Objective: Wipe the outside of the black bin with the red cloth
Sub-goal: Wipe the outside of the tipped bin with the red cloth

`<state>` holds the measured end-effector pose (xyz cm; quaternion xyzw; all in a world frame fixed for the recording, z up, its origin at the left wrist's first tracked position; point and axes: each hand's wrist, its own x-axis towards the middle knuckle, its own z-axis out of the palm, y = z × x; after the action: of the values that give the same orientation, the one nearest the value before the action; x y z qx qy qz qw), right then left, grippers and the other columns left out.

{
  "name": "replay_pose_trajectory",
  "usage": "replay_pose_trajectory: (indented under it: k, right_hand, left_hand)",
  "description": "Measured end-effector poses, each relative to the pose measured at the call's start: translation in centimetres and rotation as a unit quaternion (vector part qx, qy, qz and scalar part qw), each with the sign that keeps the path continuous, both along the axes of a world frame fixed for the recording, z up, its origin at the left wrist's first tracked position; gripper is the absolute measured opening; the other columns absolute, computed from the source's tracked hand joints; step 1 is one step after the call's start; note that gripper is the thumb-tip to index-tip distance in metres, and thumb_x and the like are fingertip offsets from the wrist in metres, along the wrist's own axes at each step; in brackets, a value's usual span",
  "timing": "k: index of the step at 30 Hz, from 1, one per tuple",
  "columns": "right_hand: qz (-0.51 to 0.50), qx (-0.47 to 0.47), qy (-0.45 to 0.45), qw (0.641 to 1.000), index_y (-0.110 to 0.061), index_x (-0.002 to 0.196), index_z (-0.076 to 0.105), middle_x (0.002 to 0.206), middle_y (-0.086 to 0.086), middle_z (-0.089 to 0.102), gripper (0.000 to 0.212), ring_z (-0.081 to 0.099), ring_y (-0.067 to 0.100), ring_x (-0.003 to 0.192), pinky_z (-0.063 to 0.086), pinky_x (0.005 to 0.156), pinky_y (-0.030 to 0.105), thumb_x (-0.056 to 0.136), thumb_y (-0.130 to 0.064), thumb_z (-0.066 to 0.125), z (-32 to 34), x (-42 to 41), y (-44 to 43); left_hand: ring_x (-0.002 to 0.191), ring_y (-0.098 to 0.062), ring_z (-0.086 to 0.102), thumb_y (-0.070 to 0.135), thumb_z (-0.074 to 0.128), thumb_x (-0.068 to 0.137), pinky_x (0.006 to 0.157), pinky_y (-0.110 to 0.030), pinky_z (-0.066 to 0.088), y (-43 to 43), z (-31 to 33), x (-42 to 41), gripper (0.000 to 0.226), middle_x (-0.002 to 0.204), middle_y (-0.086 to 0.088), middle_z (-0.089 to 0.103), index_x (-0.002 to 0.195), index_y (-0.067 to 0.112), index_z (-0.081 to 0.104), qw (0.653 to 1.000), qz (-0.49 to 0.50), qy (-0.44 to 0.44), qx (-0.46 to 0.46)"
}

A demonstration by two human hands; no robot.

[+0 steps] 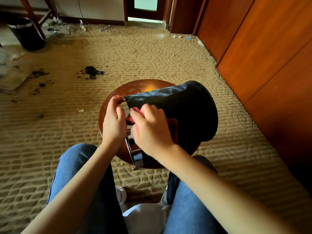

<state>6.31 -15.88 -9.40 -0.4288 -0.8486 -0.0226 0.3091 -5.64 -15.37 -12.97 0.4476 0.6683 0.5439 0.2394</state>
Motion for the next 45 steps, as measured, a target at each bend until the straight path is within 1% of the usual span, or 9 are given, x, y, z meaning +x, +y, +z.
replay_pose_trajectory:
  k: [4,10,15,20,28,34,38,42,45]
  right_hand:
    - [0.028,-0.001,-0.031,0.999,-0.012,0.099,0.073,0.076,0.013,0.057,0.041,0.054,0.034,0.070,0.040,0.061,0.038,0.077,-0.019,0.040,0.7,3.2,2.1]
    - [-0.241,-0.096,-0.091,0.962,-0.012,0.113,0.069,0.106,0.019,0.057,0.034,0.051,0.039,0.100,0.042,0.086,0.044,0.089,-0.013,0.045,2.9,12.6,9.0]
    - [-0.128,0.004,-0.076,0.989,-0.003,0.078,0.071,0.073,0.019,0.057,0.028,0.056,0.037,0.067,0.042,0.057,0.035,0.069,-0.011,0.046,1.7,5.0,4.8]
    - [0.042,-0.008,-0.077,0.996,-0.004,0.094,0.072,0.083,0.017,0.061,0.030,0.057,0.036,0.079,0.043,0.066,0.040,0.072,-0.011,0.054,1.4,-0.5,1.0]
    - [-0.227,-0.162,-0.156,0.948,-0.025,0.124,0.062,0.118,0.014,0.054,0.039,0.053,0.038,0.109,0.043,0.094,0.039,0.091,-0.016,0.044,4.7,13.6,9.4]
    - [-0.084,-0.022,-0.155,0.984,-0.004,0.104,0.065,0.101,0.016,0.059,0.036,0.054,0.036,0.096,0.041,0.075,0.038,0.079,-0.011,0.041,3.0,5.0,3.2]
    - [0.036,-0.021,-0.165,0.985,-0.003,0.119,0.062,0.106,0.017,0.059,0.040,0.053,0.036,0.096,0.042,0.074,0.039,0.084,-0.010,0.044,2.3,0.7,-0.7]
    - [0.002,-0.076,-0.134,0.988,-0.019,0.137,0.050,0.110,0.013,0.055,0.047,0.050,0.032,0.099,0.032,0.073,0.032,0.091,-0.008,0.044,3.5,5.4,0.6]
    - [-0.117,-0.153,-0.160,0.968,-0.032,0.128,0.056,0.111,0.014,0.053,0.041,0.052,0.035,0.101,0.044,0.082,0.039,0.091,-0.016,0.047,3.6,11.9,4.4]
  left_hand:
    - [0.116,-0.012,0.052,0.030,0.025,0.086,0.101,-0.035,0.041,0.1,0.2,-0.1,0.049,0.129,0.002,0.057,0.127,0.021,0.051,1.000,0.006,0.015,-0.014]
    - [0.111,-0.004,0.051,0.028,0.026,0.090,0.097,-0.032,0.041,-1.0,-0.1,0.5,0.044,0.127,0.008,0.056,0.126,0.026,0.049,1.000,-0.004,0.012,0.004]
    - [0.108,-0.001,0.048,0.028,0.025,0.088,0.094,-0.025,0.037,-0.8,0.2,0.6,0.046,0.127,0.009,0.056,0.127,0.025,0.049,1.000,0.001,-0.005,-0.004]
    - [0.114,-0.007,0.050,0.026,0.026,0.087,0.095,-0.028,0.039,-0.9,0.1,0.2,0.047,0.128,0.005,0.057,0.128,0.021,0.050,1.000,-0.007,0.018,-0.004]
    - [0.104,0.009,0.044,0.028,0.027,0.089,0.092,-0.024,0.035,-1.6,0.0,0.8,0.046,0.133,0.008,0.053,0.130,0.025,0.048,1.000,-0.003,0.029,0.006]
    - [0.104,0.012,0.040,0.028,0.026,0.088,0.092,-0.020,0.032,-1.7,-0.2,1.0,0.049,0.137,0.006,0.051,0.131,0.022,0.048,0.999,0.006,0.031,0.006]
    - [0.109,0.009,0.041,0.026,0.026,0.088,0.094,-0.022,0.033,-1.8,-0.3,0.9,0.049,0.137,0.005,0.052,0.132,0.022,0.048,0.999,0.005,0.046,0.004]
    - [0.114,0.004,0.043,0.028,0.026,0.088,0.104,-0.037,0.035,-2.7,0.0,1.4,0.049,0.140,0.008,0.049,0.132,0.024,0.046,0.998,-0.003,0.056,0.010]
    - [0.112,0.001,0.044,0.027,0.029,0.090,0.102,-0.044,0.036,-3.2,0.5,1.5,0.044,0.138,0.008,0.049,0.129,0.024,0.047,0.996,-0.004,0.086,0.004]
